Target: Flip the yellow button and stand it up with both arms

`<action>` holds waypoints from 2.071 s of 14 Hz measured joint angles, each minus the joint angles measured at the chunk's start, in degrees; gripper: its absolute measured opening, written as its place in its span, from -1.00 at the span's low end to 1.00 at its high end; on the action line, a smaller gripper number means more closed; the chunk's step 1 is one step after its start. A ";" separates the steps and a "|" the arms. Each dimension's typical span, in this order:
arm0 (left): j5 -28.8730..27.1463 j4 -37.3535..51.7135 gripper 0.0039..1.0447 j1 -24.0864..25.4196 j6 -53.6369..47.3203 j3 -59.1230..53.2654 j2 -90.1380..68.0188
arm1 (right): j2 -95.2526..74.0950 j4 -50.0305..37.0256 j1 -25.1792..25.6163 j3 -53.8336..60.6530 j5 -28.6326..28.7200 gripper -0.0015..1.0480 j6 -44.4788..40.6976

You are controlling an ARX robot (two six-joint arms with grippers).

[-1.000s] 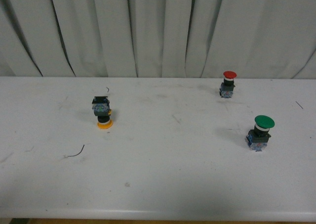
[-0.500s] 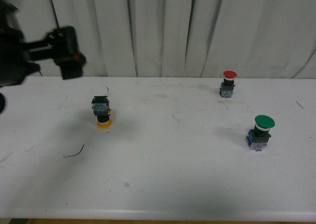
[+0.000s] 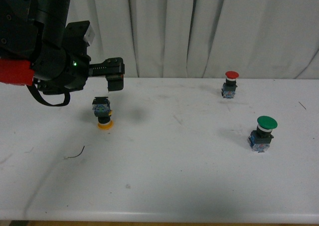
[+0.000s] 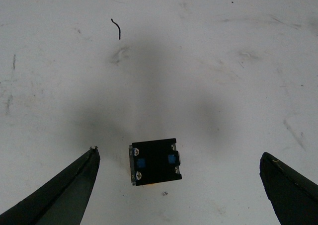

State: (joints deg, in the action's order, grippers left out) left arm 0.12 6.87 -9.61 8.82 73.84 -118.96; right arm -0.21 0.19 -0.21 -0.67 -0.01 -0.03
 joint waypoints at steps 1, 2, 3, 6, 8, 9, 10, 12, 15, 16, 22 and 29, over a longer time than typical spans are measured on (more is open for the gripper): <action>0.02 -2.23 0.88 0.07 0.17 2.14 -0.76 | 0.00 -0.02 0.00 0.00 0.00 0.87 0.00; -0.17 -3.76 0.88 0.17 0.15 3.61 -1.31 | 0.00 -0.02 0.00 0.00 0.00 0.87 0.00; -0.68 -5.60 0.88 0.13 0.13 5.09 -2.34 | 0.00 0.00 0.00 0.00 0.00 0.87 0.00; -2.49 -7.58 0.88 -0.35 -0.31 6.54 -6.67 | 0.00 -0.02 0.00 0.00 -0.02 0.87 0.00; -3.45 -7.82 0.88 -0.35 -0.44 7.65 -8.11 | 0.00 0.00 0.00 0.00 0.00 0.87 0.00; -3.63 -7.56 0.88 -0.31 -0.70 8.02 -8.35 | 0.00 -0.02 0.00 0.00 0.00 0.87 0.00; -4.09 -7.19 0.88 -0.31 -1.42 8.33 -8.66 | 0.00 0.00 0.00 0.00 0.00 0.87 0.00; -5.31 -5.84 0.88 -0.04 -3.54 8.61 -9.66 | 0.00 0.00 0.00 0.00 -0.02 0.87 0.00; -4.96 -5.73 0.88 0.00 -4.79 8.61 -9.99 | 0.00 0.00 0.00 0.00 0.00 0.87 0.00; -4.96 -5.75 0.88 0.02 -4.79 8.61 -10.01 | 0.00 0.00 0.00 0.00 0.00 0.87 0.00; -4.13 -6.47 0.83 -0.02 -4.79 8.61 -10.14 | 0.00 0.00 0.00 0.00 0.00 0.87 0.00; 6.67 5.68 -0.31 -8.44 0.59 -20.63 29.44 | 0.00 0.00 0.00 0.00 0.00 0.87 0.00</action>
State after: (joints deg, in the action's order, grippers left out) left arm 6.79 12.56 -18.04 9.41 53.21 -89.52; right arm -0.21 0.19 -0.21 -0.67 -0.01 -0.03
